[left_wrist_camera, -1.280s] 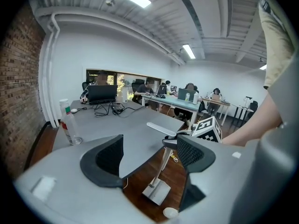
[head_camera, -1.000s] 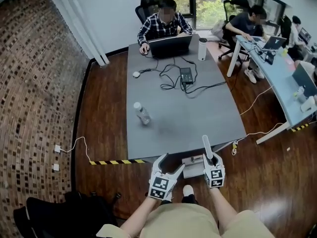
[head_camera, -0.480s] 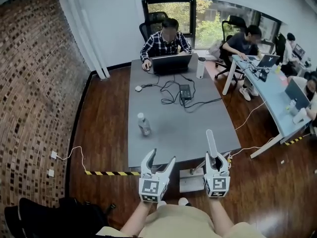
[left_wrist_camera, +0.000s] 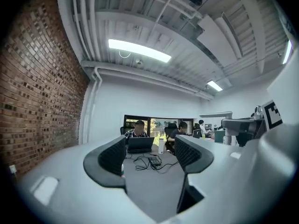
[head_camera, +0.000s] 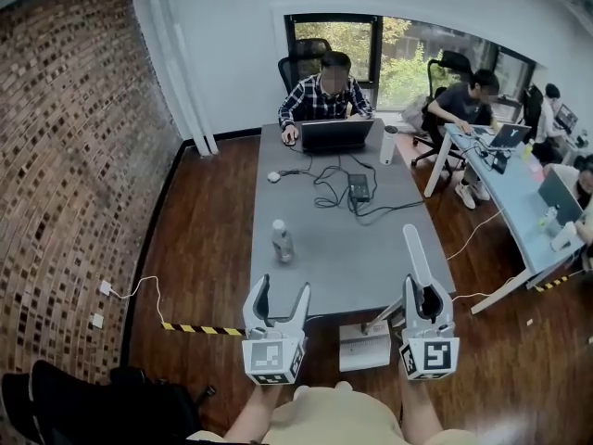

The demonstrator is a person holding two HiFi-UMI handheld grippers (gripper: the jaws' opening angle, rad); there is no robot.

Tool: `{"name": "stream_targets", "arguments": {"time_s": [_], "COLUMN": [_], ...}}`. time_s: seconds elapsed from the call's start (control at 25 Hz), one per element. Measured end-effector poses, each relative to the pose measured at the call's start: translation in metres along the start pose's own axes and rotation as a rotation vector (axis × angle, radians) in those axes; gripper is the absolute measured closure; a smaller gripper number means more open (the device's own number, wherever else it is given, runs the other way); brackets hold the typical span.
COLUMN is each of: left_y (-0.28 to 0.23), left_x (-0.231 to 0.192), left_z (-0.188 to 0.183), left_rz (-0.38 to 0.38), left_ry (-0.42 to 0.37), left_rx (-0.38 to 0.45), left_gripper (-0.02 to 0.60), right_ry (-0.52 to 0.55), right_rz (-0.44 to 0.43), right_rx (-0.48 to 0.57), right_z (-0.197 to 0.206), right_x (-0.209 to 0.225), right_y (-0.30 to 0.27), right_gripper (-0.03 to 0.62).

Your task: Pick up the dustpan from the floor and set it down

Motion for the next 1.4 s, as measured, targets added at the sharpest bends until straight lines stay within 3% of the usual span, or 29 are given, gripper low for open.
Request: {"name": "stream_targets", "arguments": {"time_s": [0.36,0.96,1.4], "left_y": [0.01,0.022,0.02], "left_x": [-0.001,0.0,0.006], "left_z": [-0.029,-0.025,-0.026], "left_rz": [-0.022,-0.023,-0.009], "left_ry": [-0.016,-0.005,-0.009], "left_rx": [0.029,0.022,0.012], "left_gripper": [0.275,0.278,0.278], "right_ry": [-0.05,-0.064,-0.039], "right_rz": [-0.037,-0.113,-0.094], "right_rx": [0.033,0.026,0.034], "right_z": [-0.033,-0.038,-0.043], "right_x": [-0.012,-0.033,-0.027], "right_y": [-0.001,0.007,0.016], "right_gripper": [0.484,0.484,0.484]}}
Point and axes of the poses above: the fingertips, and each gripper's own axes: y backward along the fingers, x to its right, z out of its underside, the point moved 1 cm from there along y, backward along the fingers, and after that the axes turned 15 degrees about z, right-handed, at the moved point
